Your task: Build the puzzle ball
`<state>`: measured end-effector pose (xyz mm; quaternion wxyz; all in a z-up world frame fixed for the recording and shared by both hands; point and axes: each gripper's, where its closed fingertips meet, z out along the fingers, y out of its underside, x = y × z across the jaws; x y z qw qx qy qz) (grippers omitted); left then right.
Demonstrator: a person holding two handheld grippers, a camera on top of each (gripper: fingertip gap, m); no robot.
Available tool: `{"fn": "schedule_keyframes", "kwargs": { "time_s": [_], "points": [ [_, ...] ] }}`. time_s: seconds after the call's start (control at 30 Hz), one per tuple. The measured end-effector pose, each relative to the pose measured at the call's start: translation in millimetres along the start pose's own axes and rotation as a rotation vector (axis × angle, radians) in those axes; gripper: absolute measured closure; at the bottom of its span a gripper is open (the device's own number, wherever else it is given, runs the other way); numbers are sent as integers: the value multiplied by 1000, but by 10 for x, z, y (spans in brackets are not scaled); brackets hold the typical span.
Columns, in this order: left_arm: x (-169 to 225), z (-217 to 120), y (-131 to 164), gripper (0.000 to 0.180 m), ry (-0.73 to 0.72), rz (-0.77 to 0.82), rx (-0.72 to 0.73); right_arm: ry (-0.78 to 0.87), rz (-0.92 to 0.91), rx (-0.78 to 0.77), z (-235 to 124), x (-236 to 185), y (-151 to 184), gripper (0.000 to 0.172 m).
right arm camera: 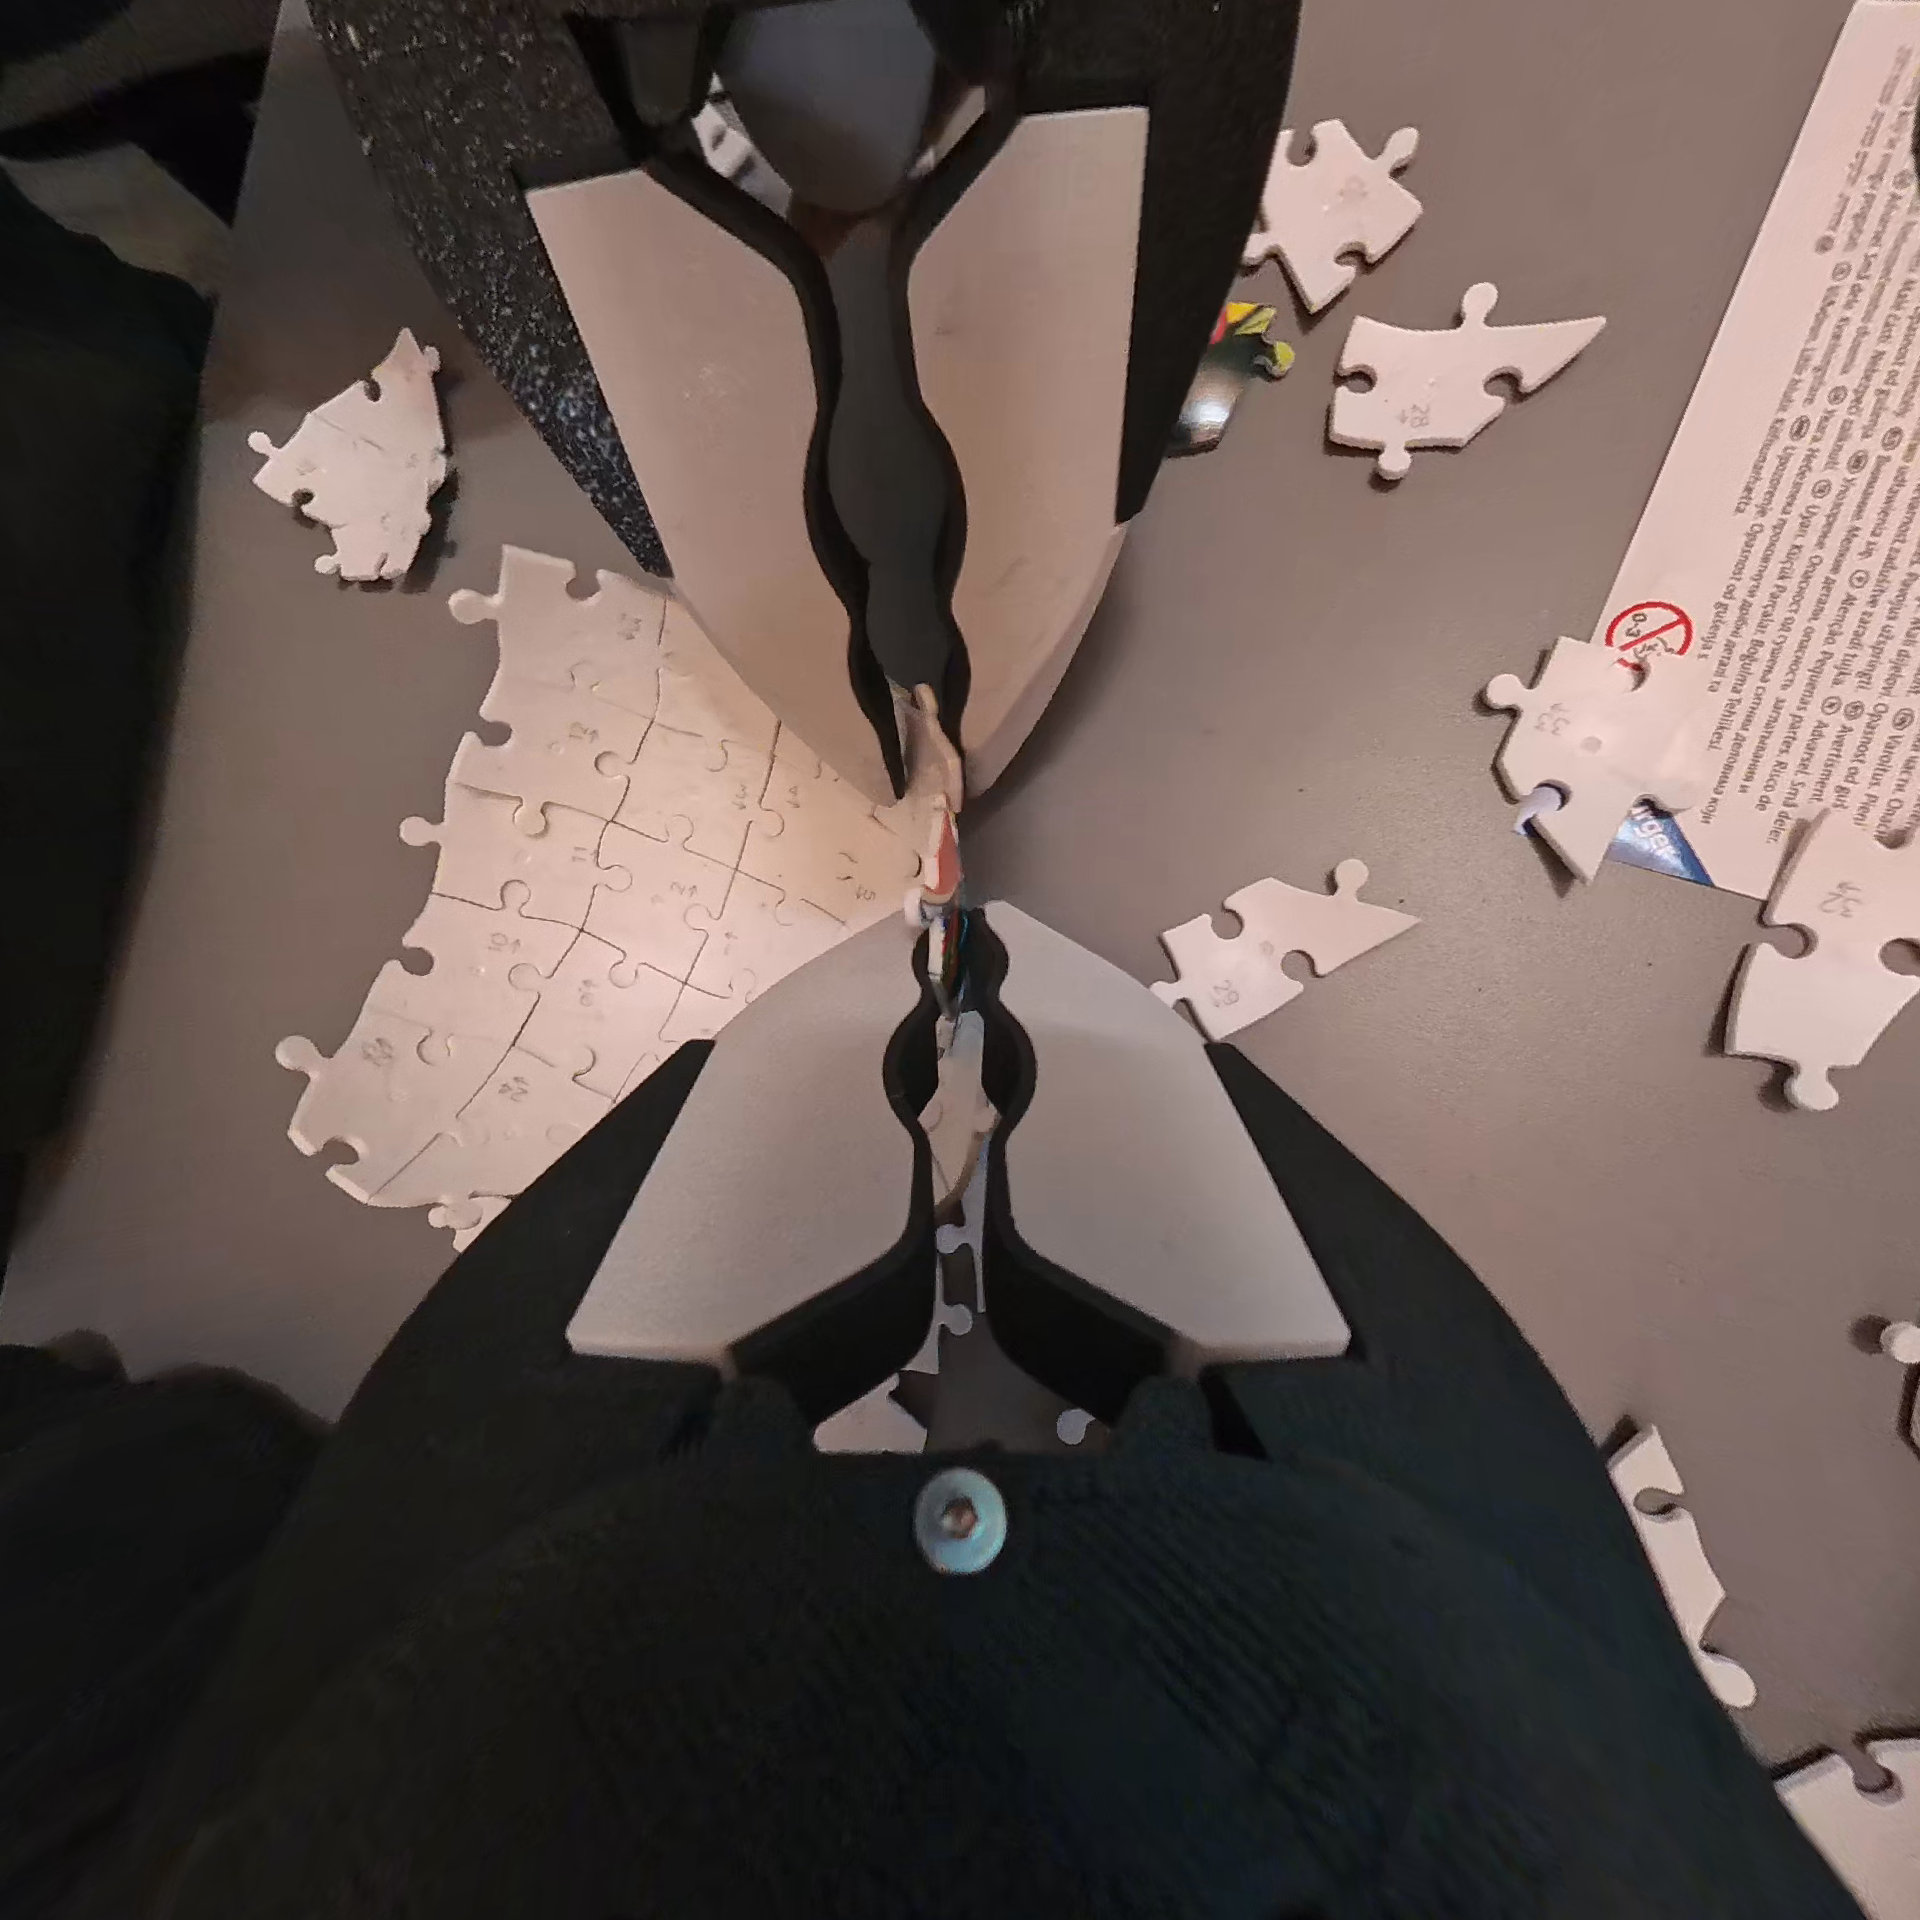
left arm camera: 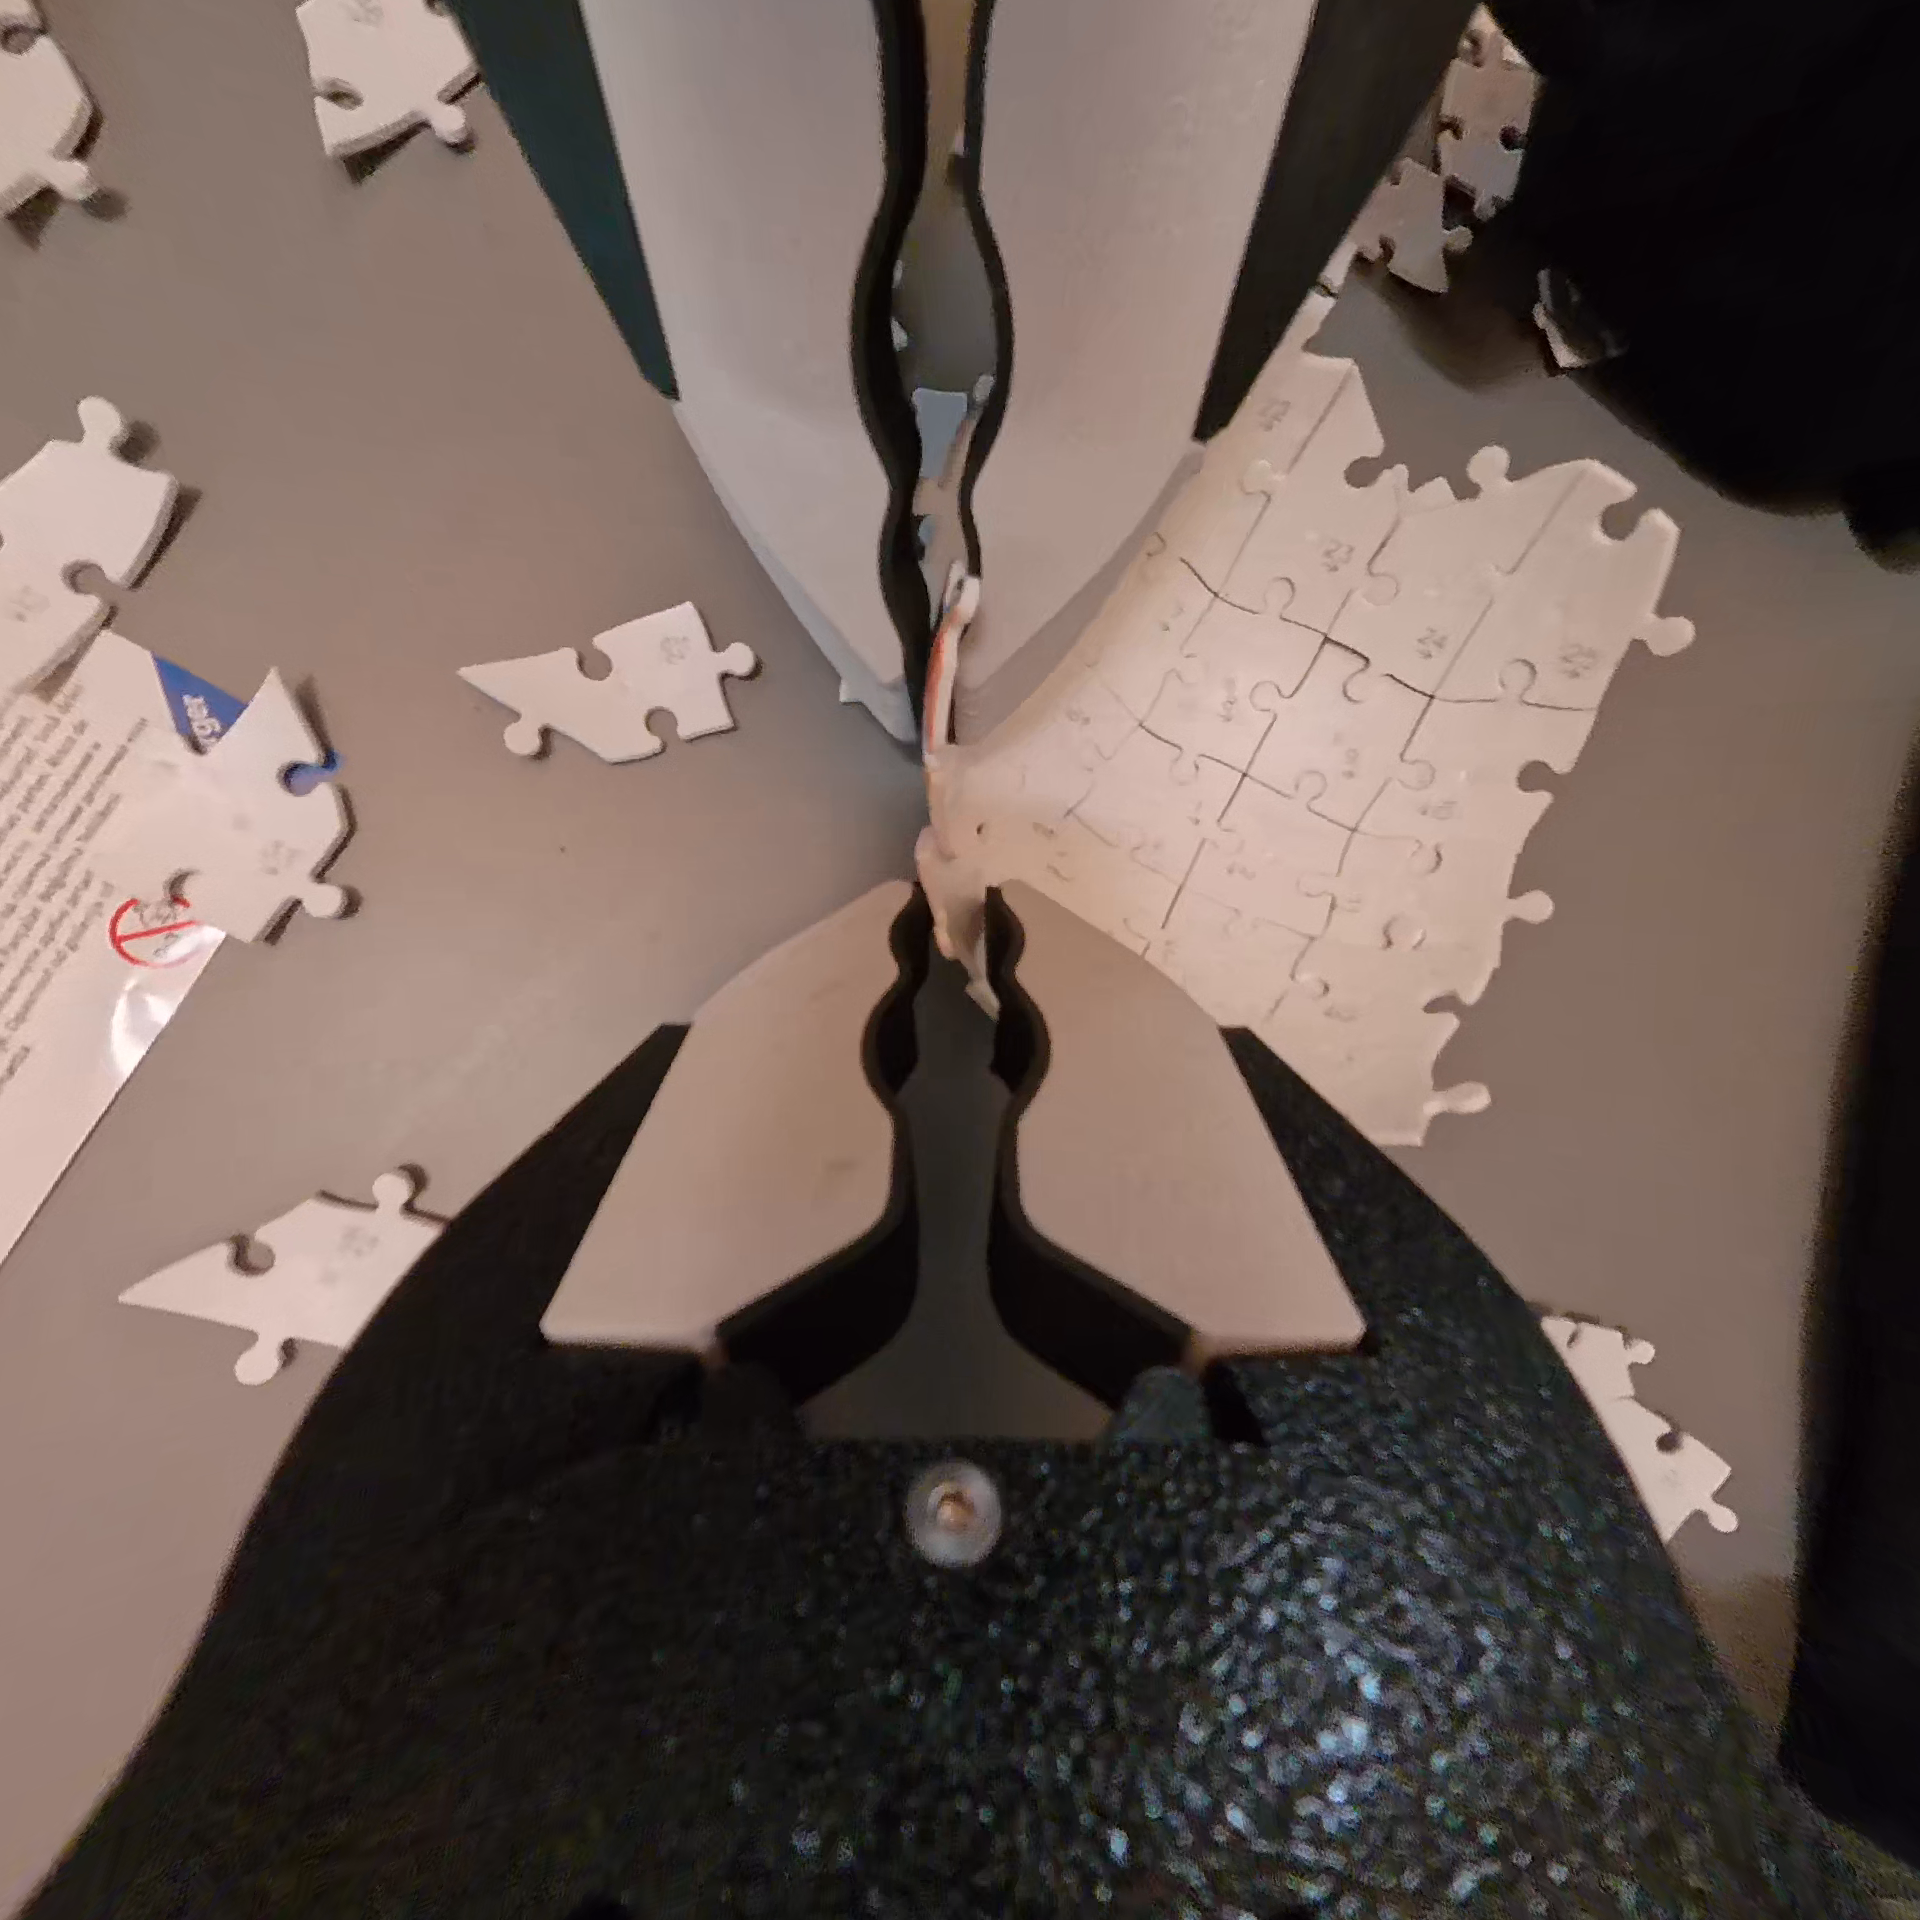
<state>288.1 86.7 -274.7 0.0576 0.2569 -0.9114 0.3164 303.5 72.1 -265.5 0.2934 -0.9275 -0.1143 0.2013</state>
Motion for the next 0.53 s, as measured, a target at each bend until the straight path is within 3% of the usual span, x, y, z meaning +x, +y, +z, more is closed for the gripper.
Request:
{"fn": "schedule_keyframes", "kwargs": {
  "time_s": [0.3,0.53],
  "points": [
    [-64,6,10,171,-17,-69,-18,8,15,-8,15,18,2,169],
    [-66,20,39,172,8,-214,-31,25,14,4,-23,34,-8,169]
  ]
}}
